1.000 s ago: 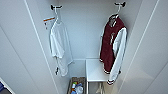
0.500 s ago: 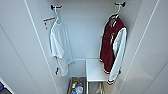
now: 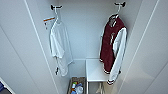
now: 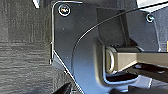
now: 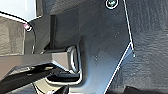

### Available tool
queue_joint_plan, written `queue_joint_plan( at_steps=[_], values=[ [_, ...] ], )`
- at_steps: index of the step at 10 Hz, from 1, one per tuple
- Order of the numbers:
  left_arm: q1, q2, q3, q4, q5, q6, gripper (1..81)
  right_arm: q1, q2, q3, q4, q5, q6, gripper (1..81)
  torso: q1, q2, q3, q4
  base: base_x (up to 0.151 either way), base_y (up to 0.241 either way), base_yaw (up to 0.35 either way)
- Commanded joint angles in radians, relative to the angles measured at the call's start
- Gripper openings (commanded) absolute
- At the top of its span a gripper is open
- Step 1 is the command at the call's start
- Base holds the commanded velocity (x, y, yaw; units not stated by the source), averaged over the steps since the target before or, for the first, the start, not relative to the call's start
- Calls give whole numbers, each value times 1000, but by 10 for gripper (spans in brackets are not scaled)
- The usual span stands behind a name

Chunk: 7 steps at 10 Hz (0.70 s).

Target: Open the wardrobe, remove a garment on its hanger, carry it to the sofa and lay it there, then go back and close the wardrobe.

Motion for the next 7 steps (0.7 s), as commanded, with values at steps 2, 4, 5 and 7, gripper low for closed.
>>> queue_joint_plan(
  at_steps=[2,4,5,7],
  values=[
    [-20,-8,10,10,58,9,811,14,11,-24,-8,-49,-14,811,0,0,0,0,37,0,0],
    [-20,-6,8,10,58,9,811,14,37,-66,-5,-51,-12,811,-2,-2,1,0,87,0,0],
    [-20,-4,8,10,58,9,811,17,52,-84,-5,-62,-12,811,-2,-1,0,0,93,0,0],
    [-20,-1,7,12,58,9,811,20,83,-119,-8,-85,-12,811,-2,-2,0,0,93,0,0]
  ],
)
